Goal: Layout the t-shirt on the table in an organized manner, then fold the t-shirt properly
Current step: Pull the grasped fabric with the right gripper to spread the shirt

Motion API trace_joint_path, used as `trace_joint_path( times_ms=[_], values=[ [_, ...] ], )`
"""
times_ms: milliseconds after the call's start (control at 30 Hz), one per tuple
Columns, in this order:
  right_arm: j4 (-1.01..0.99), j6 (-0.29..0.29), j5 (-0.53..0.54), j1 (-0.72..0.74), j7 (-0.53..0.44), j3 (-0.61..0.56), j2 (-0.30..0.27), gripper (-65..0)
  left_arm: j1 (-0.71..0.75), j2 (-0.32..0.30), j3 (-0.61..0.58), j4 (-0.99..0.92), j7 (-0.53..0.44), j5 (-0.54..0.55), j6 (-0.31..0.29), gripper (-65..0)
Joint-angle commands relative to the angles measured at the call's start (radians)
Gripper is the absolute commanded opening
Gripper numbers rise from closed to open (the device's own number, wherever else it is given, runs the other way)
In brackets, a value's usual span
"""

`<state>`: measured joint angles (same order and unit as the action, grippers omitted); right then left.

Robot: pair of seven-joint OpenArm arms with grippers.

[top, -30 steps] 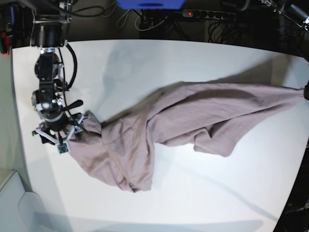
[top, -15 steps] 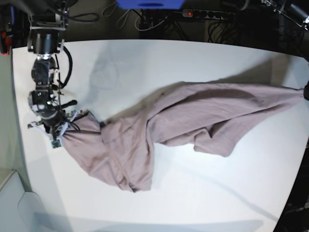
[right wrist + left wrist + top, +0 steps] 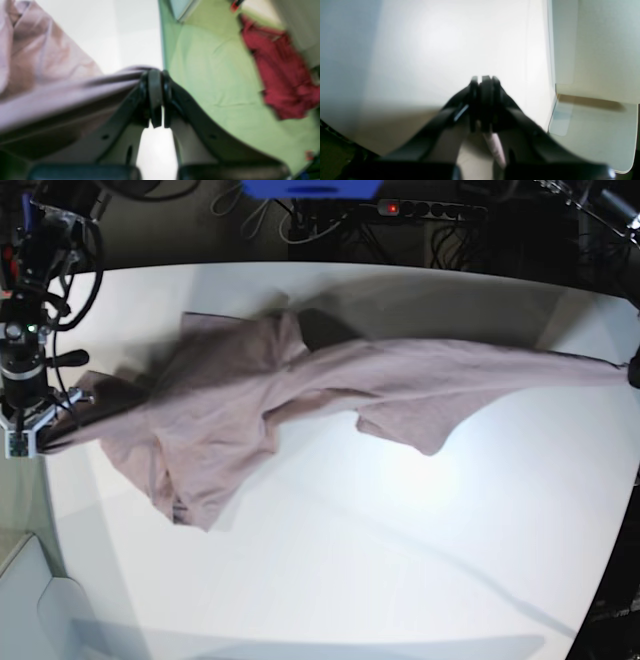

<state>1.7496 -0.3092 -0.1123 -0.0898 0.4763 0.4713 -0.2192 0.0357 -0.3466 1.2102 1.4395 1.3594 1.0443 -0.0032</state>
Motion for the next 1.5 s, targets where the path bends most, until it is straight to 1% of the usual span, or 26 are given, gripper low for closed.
trace_joint_path(
  times_ms=[0, 100, 200, 367, 500, 600, 700, 833, 1167, 1200, 1267, 1367, 1433, 1467],
  values=[
    [-0.010, 0.017, 0.001, 0.015, -0.026, 0.030, -0.027, -65.0, -0.007, -0.030, 0.007, 0.016, -0.013, 0.032, 0.007, -64.8],
    [-0.081, 0.017, 0.016, 0.063, -0.026, 0.074, -0.029, -65.0, -0.007, -0.032, 0.009, 0.016, -0.013, 0.032, 0.007, -64.8],
    [-0.107, 0.017, 0.021, 0.092, -0.026, 0.125, -0.041, -65.0, -0.003, -0.032, 0.009, 0.016, -0.013, 0.032, 0.007, -64.8],
    [-0.107, 0.017, 0.016, 0.126, -0.026, 0.149, -0.039, -65.0, -0.001, -0.030, 0.035, 0.016, -0.011, 0.029, 0.007, -64.8],
    [-0.126, 0.017, 0.015, 0.088, -0.024, 0.148, -0.035, -65.0, -0.001, -0.030, 0.036, 0.014, -0.011, 0.024, 0.007, -64.8],
    [-0.198, 0.017, 0.015, 0.048, -0.024, 0.146, -0.035, -65.0, 0.000, -0.032, 0.036, -0.018, -0.011, 0.024, 0.007, -64.8],
    [-0.302, 0.017, 0.015, 0.020, -0.032, 0.151, -0.036, -65.0, -0.004, -0.038, 0.036, -0.095, -0.013, 0.024, 0.007, -64.8],
    [-0.400, 0.017, 0.018, 0.005, -0.035, 0.152, -0.041, -65.0, -0.006, -0.050, 0.035, -0.167, -0.013, 0.026, 0.007, -64.8],
    [-0.412, 0.017, 0.013, 0.011, -0.032, 0.154, -0.042, -65.0, -0.032, -0.049, 0.030, -0.173, -0.004, 0.031, 0.007, -64.8],
    [-0.411, 0.018, 0.013, 0.012, -0.027, 0.154, -0.047, -65.0, -0.030, -0.049, 0.030, -0.173, -0.004, 0.031, 0.007, -64.8],
    [-0.411, 0.020, 0.013, 0.011, -0.027, 0.155, -0.075, -64.5, -0.030, -0.049, 0.030, -0.173, -0.004, 0.031, 0.007, -64.8],
    [-0.411, 0.020, 0.013, 0.005, -0.026, 0.155, -0.093, -56.8, -0.027, -0.047, 0.030, -0.173, -0.005, 0.031, 0.007, -64.8],
    [-0.411, 0.021, 0.013, 0.005, -0.026, 0.163, -0.113, -48.2, -0.030, -0.047, 0.030, -0.173, -0.007, 0.031, 0.007, -64.8],
    [-0.411, 0.021, 0.016, 0.005, -0.026, 0.180, -0.113, -43.5, -0.032, -0.047, 0.030, -0.173, -0.007, 0.031, 0.007, -64.8]
  ],
)
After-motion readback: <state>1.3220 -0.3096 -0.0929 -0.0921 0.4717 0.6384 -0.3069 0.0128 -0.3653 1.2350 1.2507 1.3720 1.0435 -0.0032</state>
